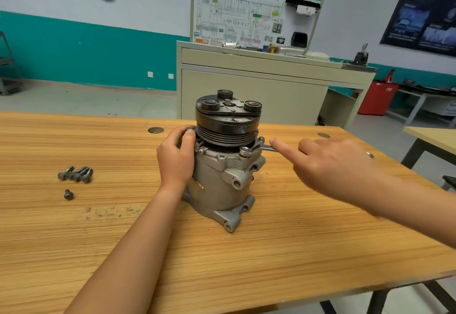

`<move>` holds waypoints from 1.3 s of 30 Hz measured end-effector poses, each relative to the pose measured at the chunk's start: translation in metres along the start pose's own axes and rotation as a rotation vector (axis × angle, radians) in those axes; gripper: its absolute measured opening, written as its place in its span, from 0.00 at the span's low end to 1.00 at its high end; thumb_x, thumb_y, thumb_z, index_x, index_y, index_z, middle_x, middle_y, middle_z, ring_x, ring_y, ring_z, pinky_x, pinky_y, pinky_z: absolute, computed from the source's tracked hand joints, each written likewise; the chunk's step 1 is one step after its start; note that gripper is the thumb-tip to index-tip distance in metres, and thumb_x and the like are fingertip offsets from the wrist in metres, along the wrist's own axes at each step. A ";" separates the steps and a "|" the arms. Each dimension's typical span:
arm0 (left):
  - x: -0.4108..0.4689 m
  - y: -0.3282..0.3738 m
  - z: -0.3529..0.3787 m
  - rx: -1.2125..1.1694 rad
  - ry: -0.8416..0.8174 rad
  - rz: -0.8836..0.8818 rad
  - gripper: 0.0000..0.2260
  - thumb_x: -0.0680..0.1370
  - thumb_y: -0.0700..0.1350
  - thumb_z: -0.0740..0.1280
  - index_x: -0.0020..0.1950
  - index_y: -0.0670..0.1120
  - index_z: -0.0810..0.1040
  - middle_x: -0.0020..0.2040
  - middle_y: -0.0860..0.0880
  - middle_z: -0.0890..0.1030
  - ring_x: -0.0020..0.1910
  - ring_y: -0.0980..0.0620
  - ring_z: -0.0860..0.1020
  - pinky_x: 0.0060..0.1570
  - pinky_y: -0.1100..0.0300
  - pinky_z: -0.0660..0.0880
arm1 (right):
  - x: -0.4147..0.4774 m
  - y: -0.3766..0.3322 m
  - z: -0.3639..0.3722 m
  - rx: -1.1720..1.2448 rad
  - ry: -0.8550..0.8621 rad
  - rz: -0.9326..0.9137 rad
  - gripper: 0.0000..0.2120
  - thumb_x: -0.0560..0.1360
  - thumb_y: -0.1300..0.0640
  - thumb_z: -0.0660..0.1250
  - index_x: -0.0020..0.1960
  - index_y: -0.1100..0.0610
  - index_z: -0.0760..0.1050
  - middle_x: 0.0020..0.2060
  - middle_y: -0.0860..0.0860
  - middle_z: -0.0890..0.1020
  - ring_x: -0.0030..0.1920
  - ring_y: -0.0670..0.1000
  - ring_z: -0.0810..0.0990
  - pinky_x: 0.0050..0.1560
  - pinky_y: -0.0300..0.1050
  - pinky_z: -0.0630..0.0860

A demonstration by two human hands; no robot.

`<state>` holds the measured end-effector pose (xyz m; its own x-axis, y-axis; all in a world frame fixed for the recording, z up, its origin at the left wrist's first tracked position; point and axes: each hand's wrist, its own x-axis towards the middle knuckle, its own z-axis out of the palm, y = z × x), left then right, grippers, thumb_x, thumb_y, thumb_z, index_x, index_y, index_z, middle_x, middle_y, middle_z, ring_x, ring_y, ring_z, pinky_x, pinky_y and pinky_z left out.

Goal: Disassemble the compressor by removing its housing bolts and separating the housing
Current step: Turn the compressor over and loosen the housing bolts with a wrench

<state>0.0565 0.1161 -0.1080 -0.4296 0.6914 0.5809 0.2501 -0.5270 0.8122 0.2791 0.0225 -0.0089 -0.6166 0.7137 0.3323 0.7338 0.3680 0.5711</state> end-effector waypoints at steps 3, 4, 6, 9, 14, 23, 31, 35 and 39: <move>0.001 0.000 0.000 0.000 -0.001 -0.005 0.17 0.73 0.49 0.57 0.51 0.43 0.81 0.44 0.53 0.80 0.46 0.57 0.77 0.46 0.68 0.71 | 0.013 0.020 0.036 0.076 0.184 -0.085 0.23 0.60 0.74 0.74 0.54 0.65 0.79 0.29 0.59 0.79 0.24 0.56 0.75 0.22 0.38 0.67; 0.000 0.000 0.000 -0.002 -0.003 -0.010 0.17 0.73 0.49 0.57 0.51 0.44 0.81 0.44 0.53 0.80 0.46 0.57 0.76 0.46 0.69 0.71 | 0.019 0.020 0.044 0.112 0.235 -0.087 0.21 0.61 0.76 0.72 0.53 0.65 0.79 0.34 0.60 0.81 0.28 0.57 0.78 0.23 0.42 0.73; 0.000 0.001 0.000 0.005 -0.006 -0.010 0.17 0.73 0.49 0.56 0.52 0.44 0.81 0.45 0.54 0.80 0.47 0.58 0.76 0.45 0.72 0.70 | 0.033 0.017 0.060 0.206 0.364 -0.042 0.19 0.62 0.79 0.69 0.50 0.66 0.80 0.39 0.61 0.83 0.34 0.59 0.81 0.30 0.51 0.79; 0.000 0.001 -0.001 0.018 -0.012 -0.002 0.18 0.73 0.49 0.56 0.53 0.42 0.81 0.45 0.54 0.79 0.47 0.58 0.76 0.44 0.74 0.69 | 0.046 0.002 0.072 0.308 0.444 0.056 0.16 0.63 0.79 0.69 0.48 0.66 0.80 0.41 0.60 0.83 0.39 0.58 0.83 0.41 0.62 0.79; 0.000 0.001 -0.001 -0.002 -0.029 -0.004 0.17 0.73 0.49 0.56 0.52 0.44 0.81 0.44 0.55 0.79 0.44 0.63 0.76 0.43 0.75 0.69 | 0.001 -0.008 0.052 0.509 0.615 0.225 0.15 0.76 0.64 0.61 0.63 0.64 0.72 0.39 0.57 0.82 0.34 0.50 0.78 0.32 0.40 0.74; -0.001 0.003 -0.002 -0.001 -0.032 -0.020 0.16 0.73 0.50 0.57 0.50 0.46 0.80 0.45 0.55 0.80 0.46 0.60 0.76 0.45 0.74 0.70 | -0.024 -0.032 -0.010 0.075 -0.153 0.354 0.29 0.80 0.57 0.52 0.74 0.43 0.40 0.31 0.45 0.61 0.28 0.48 0.62 0.23 0.41 0.56; -0.001 0.003 -0.001 -0.025 -0.015 -0.034 0.16 0.73 0.49 0.57 0.51 0.44 0.80 0.43 0.56 0.79 0.44 0.65 0.76 0.43 0.76 0.69 | 0.000 -0.072 -0.040 0.138 -0.318 0.266 0.30 0.75 0.71 0.47 0.73 0.66 0.38 0.41 0.54 0.64 0.29 0.48 0.60 0.22 0.43 0.57; -0.001 0.002 0.000 -0.029 0.002 -0.035 0.17 0.73 0.48 0.58 0.51 0.42 0.81 0.43 0.56 0.79 0.43 0.66 0.76 0.43 0.76 0.69 | 0.010 -0.094 -0.034 0.045 -0.177 0.149 0.22 0.79 0.64 0.38 0.73 0.61 0.52 0.56 0.50 0.75 0.50 0.45 0.75 0.48 0.39 0.70; -0.001 0.001 -0.002 -0.038 -0.020 -0.039 0.16 0.73 0.49 0.58 0.51 0.44 0.80 0.43 0.56 0.79 0.44 0.66 0.76 0.44 0.75 0.70 | -0.015 -0.054 -0.017 -0.145 0.118 0.181 0.23 0.70 0.76 0.50 0.58 0.66 0.76 0.23 0.55 0.73 0.19 0.48 0.64 0.20 0.36 0.56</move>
<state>0.0555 0.1142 -0.1074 -0.4208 0.7214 0.5500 0.1998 -0.5177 0.8319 0.2434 -0.0178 -0.0323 -0.5144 0.6823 0.5196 0.7920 0.1455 0.5930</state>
